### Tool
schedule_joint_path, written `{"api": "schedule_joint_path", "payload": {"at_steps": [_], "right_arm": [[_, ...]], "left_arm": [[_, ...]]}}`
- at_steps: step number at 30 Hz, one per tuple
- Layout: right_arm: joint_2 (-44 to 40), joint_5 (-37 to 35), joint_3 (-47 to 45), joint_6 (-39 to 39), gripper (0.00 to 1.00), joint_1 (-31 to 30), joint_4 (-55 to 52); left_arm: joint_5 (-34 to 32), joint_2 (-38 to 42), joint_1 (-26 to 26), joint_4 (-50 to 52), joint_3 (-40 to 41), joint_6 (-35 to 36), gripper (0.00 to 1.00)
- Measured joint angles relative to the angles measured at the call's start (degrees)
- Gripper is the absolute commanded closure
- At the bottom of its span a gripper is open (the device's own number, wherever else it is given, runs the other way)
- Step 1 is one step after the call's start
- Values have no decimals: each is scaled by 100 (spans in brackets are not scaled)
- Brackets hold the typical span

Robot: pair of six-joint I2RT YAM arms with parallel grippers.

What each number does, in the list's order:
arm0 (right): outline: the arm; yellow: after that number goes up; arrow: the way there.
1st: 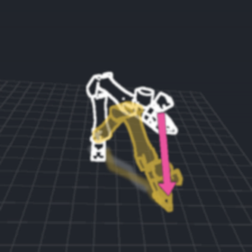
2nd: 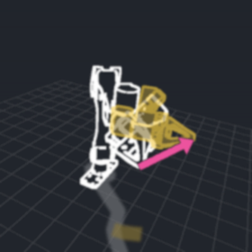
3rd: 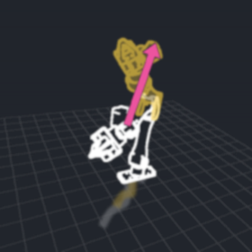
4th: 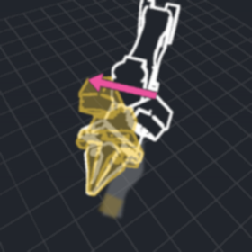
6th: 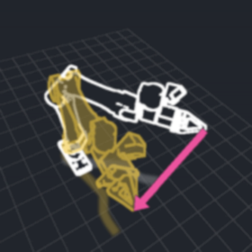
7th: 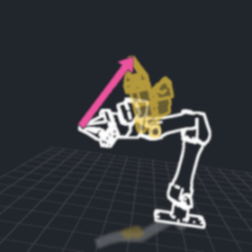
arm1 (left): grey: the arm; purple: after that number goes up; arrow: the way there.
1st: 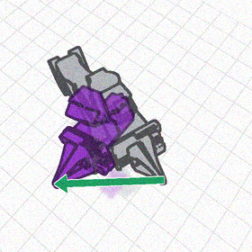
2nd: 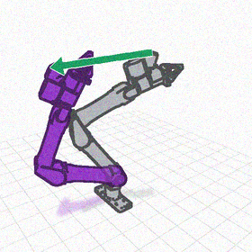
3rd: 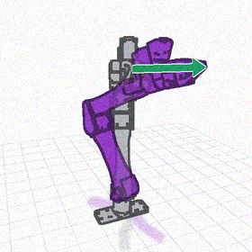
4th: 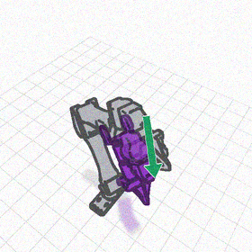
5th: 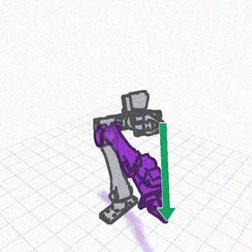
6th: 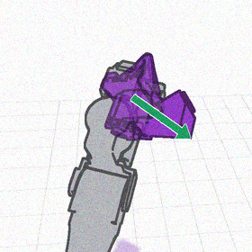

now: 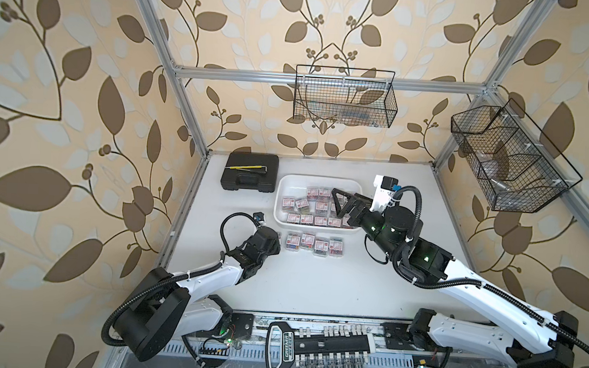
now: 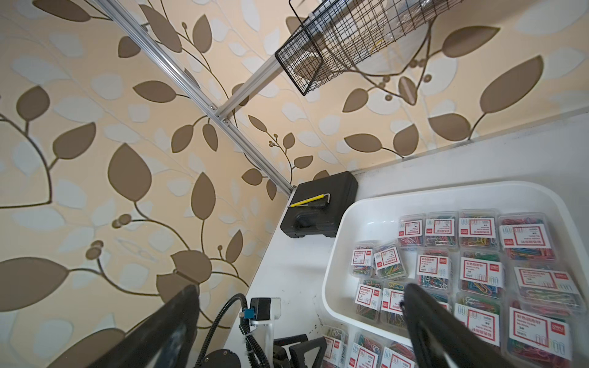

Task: Take the paper clips out of the storage box
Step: Place the boxed paper clips at the center of the board.

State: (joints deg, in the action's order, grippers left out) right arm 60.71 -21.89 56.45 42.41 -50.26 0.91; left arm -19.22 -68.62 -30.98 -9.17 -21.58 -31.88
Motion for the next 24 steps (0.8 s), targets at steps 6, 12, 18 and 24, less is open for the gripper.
{"api": "schedule_joint_path", "payload": {"at_steps": [6,12,18,24], "right_arm": [[52,136,15,4,0,15,-170],[-39,289,-258,42,0,92,-24],[-39,227,-310,35,0,118,-155],[-157,376,-874,85,0,911,74]], "left_arm": [[105,-540,33,-214,-33,-79,52],[146,-1064,33,-723,-219,-157,60],[385,-1515,66,-1021,-514,-155,66],[516,-1530,68,-1010,-546,-157,61]]}}
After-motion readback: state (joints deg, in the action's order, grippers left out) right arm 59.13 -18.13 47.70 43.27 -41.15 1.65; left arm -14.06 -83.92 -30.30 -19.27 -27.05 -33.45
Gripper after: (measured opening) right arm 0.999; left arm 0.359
